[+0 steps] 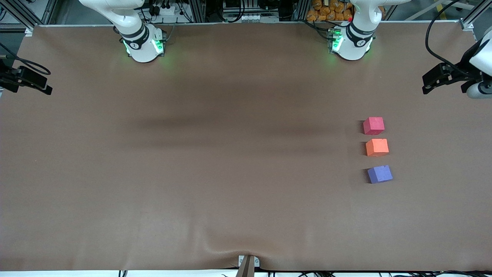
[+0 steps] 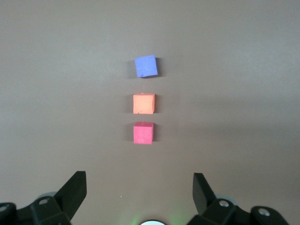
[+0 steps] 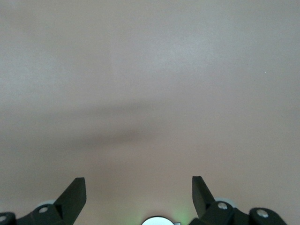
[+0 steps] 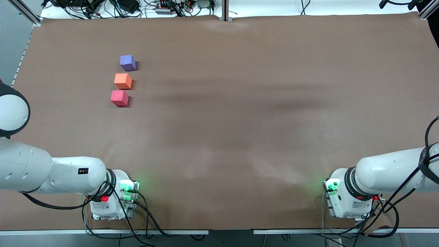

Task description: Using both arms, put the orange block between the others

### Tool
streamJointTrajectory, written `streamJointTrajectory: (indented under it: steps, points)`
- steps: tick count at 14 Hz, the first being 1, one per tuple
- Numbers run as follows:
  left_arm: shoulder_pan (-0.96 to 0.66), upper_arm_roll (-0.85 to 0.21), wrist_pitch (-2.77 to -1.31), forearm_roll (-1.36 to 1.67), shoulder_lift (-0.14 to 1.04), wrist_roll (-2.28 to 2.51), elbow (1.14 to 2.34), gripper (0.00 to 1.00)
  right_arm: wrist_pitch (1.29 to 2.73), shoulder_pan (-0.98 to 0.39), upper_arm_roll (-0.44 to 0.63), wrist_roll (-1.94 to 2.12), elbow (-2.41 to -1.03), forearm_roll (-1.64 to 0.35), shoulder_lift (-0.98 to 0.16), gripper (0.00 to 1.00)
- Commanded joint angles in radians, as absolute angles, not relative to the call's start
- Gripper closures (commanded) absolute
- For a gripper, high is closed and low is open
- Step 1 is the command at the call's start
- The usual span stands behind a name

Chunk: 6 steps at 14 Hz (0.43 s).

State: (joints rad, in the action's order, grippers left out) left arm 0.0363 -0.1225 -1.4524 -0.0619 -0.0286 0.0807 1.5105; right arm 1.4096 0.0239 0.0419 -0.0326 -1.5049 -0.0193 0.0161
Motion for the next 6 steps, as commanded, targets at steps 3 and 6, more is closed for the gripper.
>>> streamJointTrajectory:
  steps: [3, 6]
  points:
    - [0.029, -0.109, -1.459, -0.022, -0.089, 0.078, 1.562, 0.00, 1.408, 0.023, 0.043, -0.043, -1.497, -0.020, 0.014, 0.00]
    - [0.028, -0.107, -1.459, -0.026, -0.078, 0.075, 1.540, 0.00, 1.408, 0.025, 0.043, -0.043, -1.499, -0.020, 0.012, 0.00]
